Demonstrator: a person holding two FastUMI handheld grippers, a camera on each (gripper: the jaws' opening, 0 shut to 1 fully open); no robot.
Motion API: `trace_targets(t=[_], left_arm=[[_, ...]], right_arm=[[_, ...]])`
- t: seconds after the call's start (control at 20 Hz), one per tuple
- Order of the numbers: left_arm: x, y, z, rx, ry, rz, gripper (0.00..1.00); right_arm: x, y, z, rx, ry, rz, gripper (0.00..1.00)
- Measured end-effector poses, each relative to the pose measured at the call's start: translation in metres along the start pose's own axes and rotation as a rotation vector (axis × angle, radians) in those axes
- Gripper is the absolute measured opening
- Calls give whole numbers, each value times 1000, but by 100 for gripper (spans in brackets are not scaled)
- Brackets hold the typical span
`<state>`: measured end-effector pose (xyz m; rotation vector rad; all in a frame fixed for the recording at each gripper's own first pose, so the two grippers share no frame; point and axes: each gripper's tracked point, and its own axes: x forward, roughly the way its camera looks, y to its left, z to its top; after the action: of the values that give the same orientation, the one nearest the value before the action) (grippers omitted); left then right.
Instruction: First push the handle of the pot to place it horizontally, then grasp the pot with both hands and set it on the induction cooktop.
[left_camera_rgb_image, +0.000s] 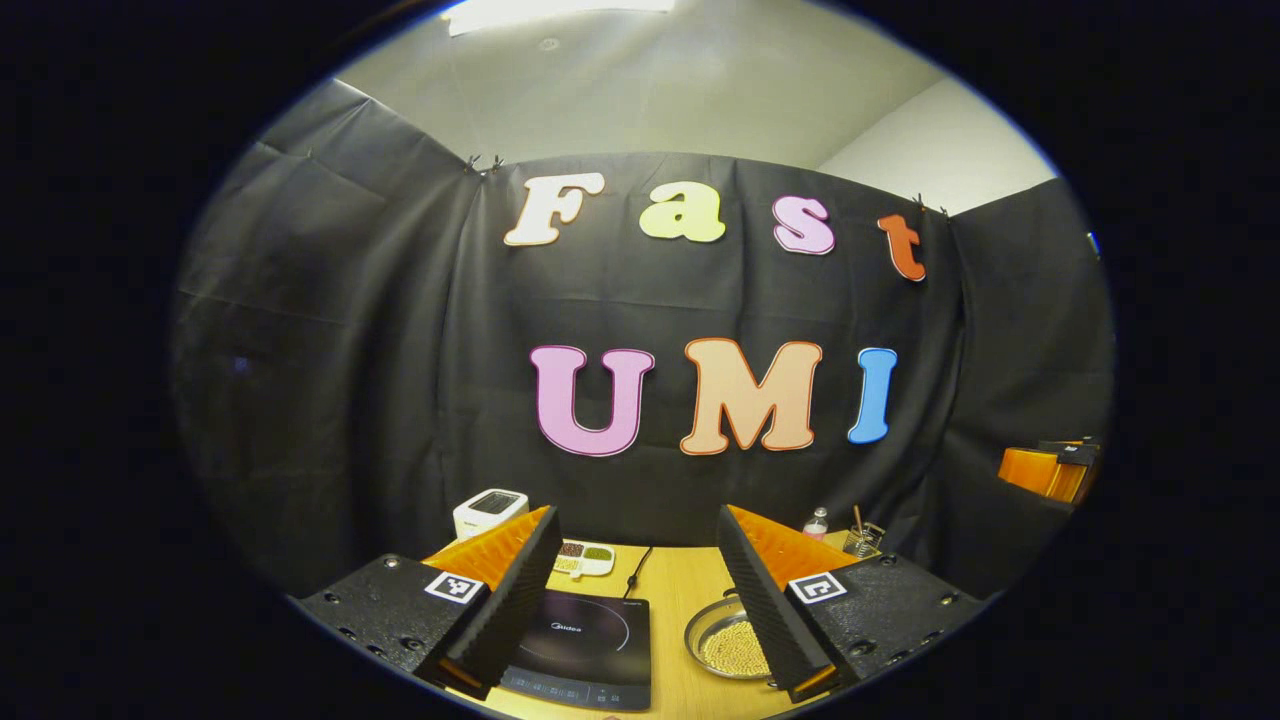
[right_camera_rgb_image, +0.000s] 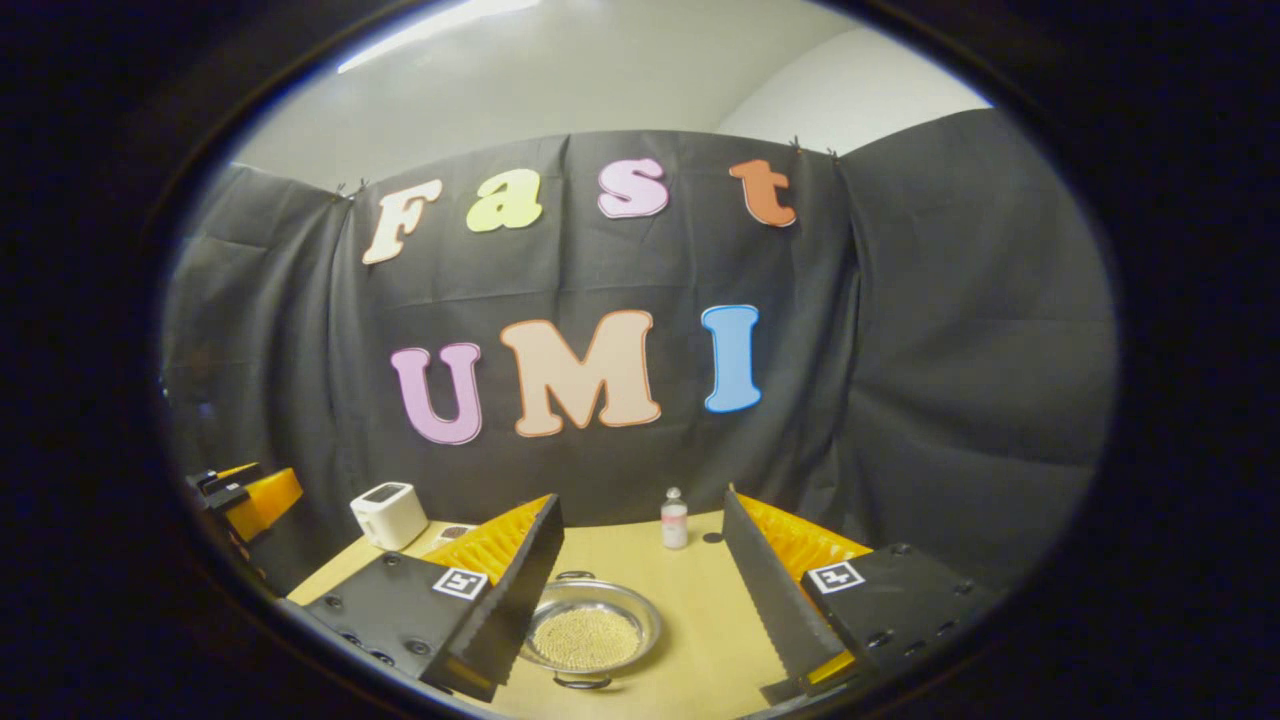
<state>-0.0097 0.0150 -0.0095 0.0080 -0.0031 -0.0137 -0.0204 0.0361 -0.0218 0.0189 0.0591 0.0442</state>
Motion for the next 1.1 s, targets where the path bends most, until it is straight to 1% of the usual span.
trace_targets(t=[0.05,0.1,0.15,0.2,0.25,0.35,0.4,0.45,0.55,0.6,0.65,0.7,0.75,0.8,0.85,0.9,0.95,1.05,1.1], left_arm=[[0,2,-3,-2,9,-1,92],[1,4,-6,-1,18,-1,92],[2,7,-9,1,25,1,92],[2,11,-11,4,30,4,95],[3,14,-13,6,35,7,95],[5,21,-17,9,48,13,95],[6,25,-18,10,51,16,92],[6,29,-19,14,55,20,92],[7,37,-21,30,60,26,92],[7,41,-22,39,64,29,95],[8,44,-24,46,66,33,95],[9,47,-24,50,69,34,95],[10,49,-26,50,73,34,95],[10,50,-28,50,80,33,92],[11,52,-31,51,86,33,92],[13,54,-32,52,90,34,95],[14,56,-34,54,94,34,95],[16,59,-38,57,104,33,95],[17,61,-41,56,110,30,95]], right_arm=[[1,5,-5,1,10,9,94],[2,9,-9,8,21,16,88],[3,15,-14,14,32,28,85],[6,21,-18,20,42,39,84],[4,24,-21,27,47,39,84],[10,28,-27,39,59,40,54],[13,32,-32,45,70,44,39],[14,35,-35,52,76,47,37],[20,34,-39,59,81,25,21],[24,33,-44,57,88,6,13],[27,34,-48,68,98,5,0],[29,39,-51,84,107,16,4],[32,44,-56,96,116,26,0],[34,47,-62,102,128,32,3],[36,49,-70,102,143,39,3],[39,52,-79,99,162,46,3],[39,58,-89,98,188,60,0],[39,70,-113,109,248,92,0],[39,75,-125,111,280,104,3]])
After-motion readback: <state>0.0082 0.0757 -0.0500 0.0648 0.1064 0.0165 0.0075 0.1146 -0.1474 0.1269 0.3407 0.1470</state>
